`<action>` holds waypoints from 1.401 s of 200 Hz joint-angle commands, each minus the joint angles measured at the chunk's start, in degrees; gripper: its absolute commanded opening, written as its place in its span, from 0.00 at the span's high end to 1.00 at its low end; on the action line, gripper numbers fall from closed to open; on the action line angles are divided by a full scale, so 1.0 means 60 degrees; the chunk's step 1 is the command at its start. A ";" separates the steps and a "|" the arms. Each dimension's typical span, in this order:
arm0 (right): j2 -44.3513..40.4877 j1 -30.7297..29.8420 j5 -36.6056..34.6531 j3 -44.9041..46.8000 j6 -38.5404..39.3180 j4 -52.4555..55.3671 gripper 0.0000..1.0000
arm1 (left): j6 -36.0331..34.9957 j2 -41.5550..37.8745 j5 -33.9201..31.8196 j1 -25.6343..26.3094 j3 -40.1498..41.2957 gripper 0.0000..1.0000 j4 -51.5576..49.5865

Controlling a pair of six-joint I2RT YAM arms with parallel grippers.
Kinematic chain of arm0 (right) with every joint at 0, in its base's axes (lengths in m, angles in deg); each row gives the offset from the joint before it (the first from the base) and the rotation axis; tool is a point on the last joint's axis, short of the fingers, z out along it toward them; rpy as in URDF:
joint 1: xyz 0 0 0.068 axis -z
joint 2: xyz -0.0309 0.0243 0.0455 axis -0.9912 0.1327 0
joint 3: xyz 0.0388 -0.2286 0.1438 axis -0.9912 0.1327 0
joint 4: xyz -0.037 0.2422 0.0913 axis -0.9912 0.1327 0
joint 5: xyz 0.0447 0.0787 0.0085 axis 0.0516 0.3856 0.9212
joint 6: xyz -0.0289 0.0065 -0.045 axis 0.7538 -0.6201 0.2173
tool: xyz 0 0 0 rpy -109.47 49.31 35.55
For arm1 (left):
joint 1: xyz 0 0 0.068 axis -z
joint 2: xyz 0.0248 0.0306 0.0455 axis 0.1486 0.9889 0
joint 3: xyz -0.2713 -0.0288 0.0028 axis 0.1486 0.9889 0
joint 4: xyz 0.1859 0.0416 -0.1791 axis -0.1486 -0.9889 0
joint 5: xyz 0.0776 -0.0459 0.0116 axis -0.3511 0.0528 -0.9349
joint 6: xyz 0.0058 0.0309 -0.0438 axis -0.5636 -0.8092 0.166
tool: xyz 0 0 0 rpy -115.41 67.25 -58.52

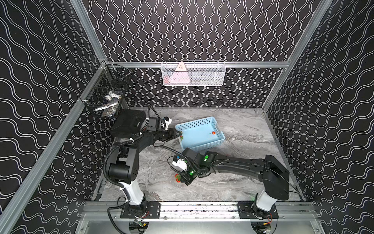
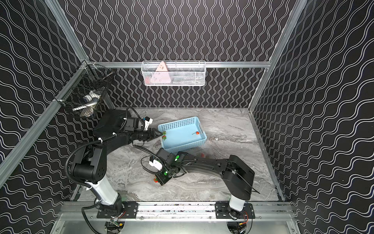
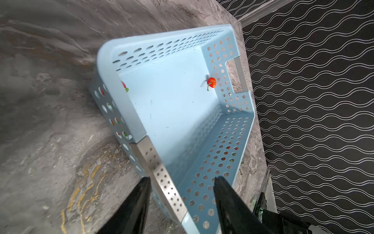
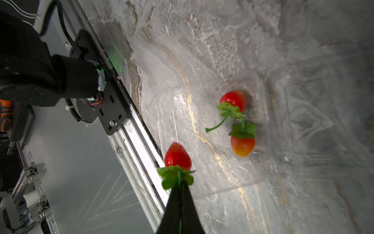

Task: Pack strawberries into containers
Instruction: Place the strawberry in the packing box, then pick up the strawberry from the basket.

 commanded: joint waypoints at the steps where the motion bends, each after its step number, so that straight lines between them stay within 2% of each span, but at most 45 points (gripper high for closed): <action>1: 0.0209 -0.0064 -0.0149 -0.0167 -0.0119 0.0346 0.93 | -0.0003 -0.0128 0.0051 -0.0027 0.0017 0.44 0.0194; 36: 0.0175 -0.0037 -0.0814 -0.0421 -0.0086 0.0675 0.65 | 0.0004 -0.0098 0.0066 -0.0042 0.0014 0.44 0.0205; 57: 0.0157 0.0120 -0.1023 -0.0602 -0.0023 0.0819 0.58 | 0.0009 -0.0091 0.0081 -0.0042 0.0009 0.44 0.0206; 82: -0.0125 0.0741 -0.1222 -0.0816 0.0092 0.0760 0.56 | -0.0016 -0.0070 0.0068 -0.0042 0.0014 0.44 0.0192; 113: -0.0399 0.2744 -0.1121 -0.1211 0.0226 -0.0260 0.55 | 0.0014 -0.0076 0.0095 -0.0042 0.0021 0.44 0.0235; 133: 0.0320 0.3894 -0.1267 -0.1959 0.0426 -0.0825 0.55 | 0.0010 -0.0039 0.0095 -0.0042 0.0019 0.44 0.0237; 159: 0.1922 0.4904 -0.0830 -0.3319 0.0517 -0.1259 0.55 | 0.0015 -0.0018 0.0125 -0.0042 0.0015 0.44 0.0251; 211: 0.4738 0.5499 0.0097 -0.5683 0.0579 -0.1307 0.54 | -0.0037 0.0206 0.0181 -0.0042 -0.0057 0.48 0.0196; 280: 0.6154 0.5394 0.1779 -0.6568 0.0698 -0.1583 0.50 | -0.0341 0.0401 0.0024 0.0115 -0.0145 0.52 -0.0067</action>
